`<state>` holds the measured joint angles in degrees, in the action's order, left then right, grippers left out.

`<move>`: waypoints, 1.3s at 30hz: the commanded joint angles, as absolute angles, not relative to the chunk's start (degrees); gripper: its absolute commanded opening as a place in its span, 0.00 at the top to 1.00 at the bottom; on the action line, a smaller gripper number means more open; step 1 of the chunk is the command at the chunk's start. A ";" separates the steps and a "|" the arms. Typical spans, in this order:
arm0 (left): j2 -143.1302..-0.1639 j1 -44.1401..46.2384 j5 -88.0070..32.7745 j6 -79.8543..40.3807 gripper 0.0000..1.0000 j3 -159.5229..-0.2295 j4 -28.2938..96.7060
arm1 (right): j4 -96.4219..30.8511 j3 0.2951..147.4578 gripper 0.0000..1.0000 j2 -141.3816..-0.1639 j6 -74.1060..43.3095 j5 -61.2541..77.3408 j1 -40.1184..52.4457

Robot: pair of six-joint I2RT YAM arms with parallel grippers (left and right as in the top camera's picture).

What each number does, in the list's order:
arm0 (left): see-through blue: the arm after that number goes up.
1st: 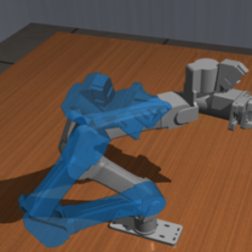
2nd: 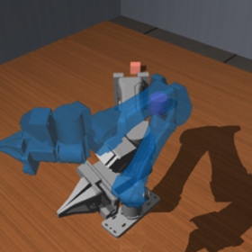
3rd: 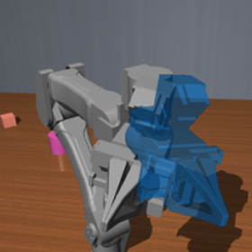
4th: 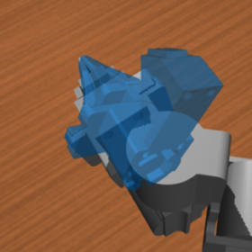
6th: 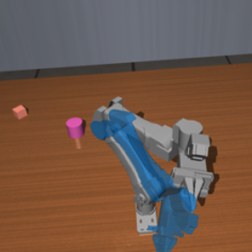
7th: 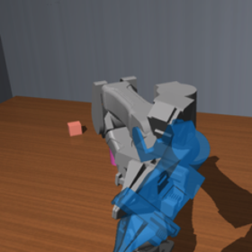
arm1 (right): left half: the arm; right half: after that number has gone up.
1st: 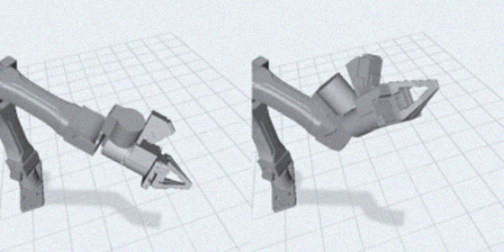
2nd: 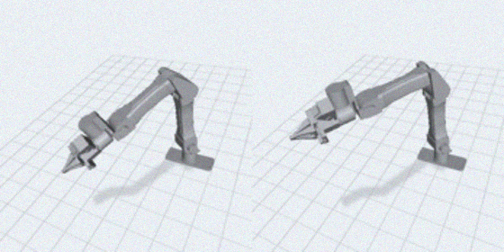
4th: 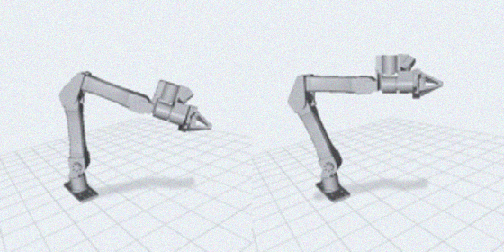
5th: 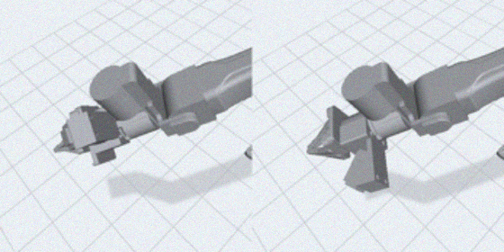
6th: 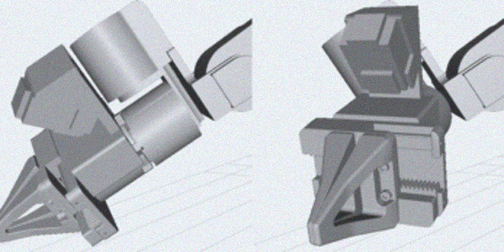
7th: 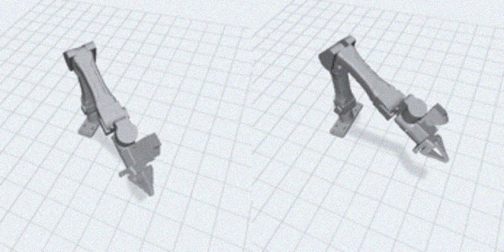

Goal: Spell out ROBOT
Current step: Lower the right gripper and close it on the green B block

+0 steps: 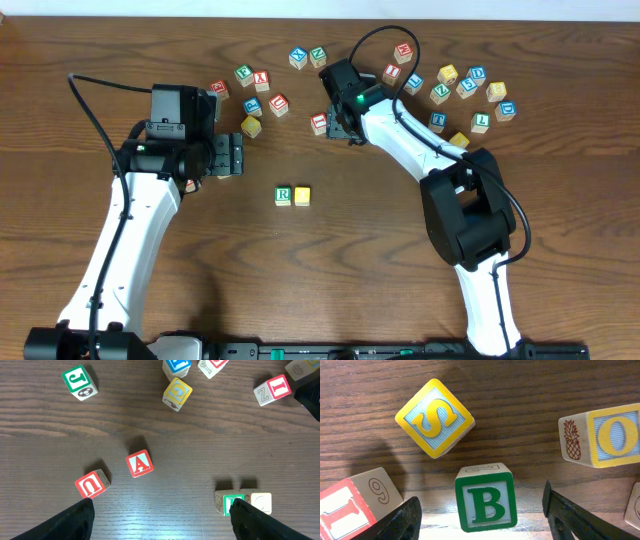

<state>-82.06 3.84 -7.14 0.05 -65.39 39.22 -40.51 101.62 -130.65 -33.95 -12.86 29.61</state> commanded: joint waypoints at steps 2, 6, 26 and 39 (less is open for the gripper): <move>-81.43 3.55 -6.37 0.64 0.15 -66.61 39.64 | -40.97 102.63 0.27 -130.87 -34.54 -12.93 29.98; -81.43 3.55 -6.37 0.64 0.14 -66.61 39.70 | -41.65 102.63 0.29 -130.87 -35.16 -12.93 30.00; -81.43 3.55 -5.32 0.64 0.14 -65.69 39.86 | -37.91 102.65 0.40 -130.87 -35.20 -13.39 29.98; -81.43 3.55 -5.34 0.62 0.14 -65.69 39.86 | -38.37 102.65 0.51 -130.87 -35.09 -13.39 29.82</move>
<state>-82.06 3.84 -6.02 0.05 -65.39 39.68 -38.13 101.65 -130.67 -35.33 -12.49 29.61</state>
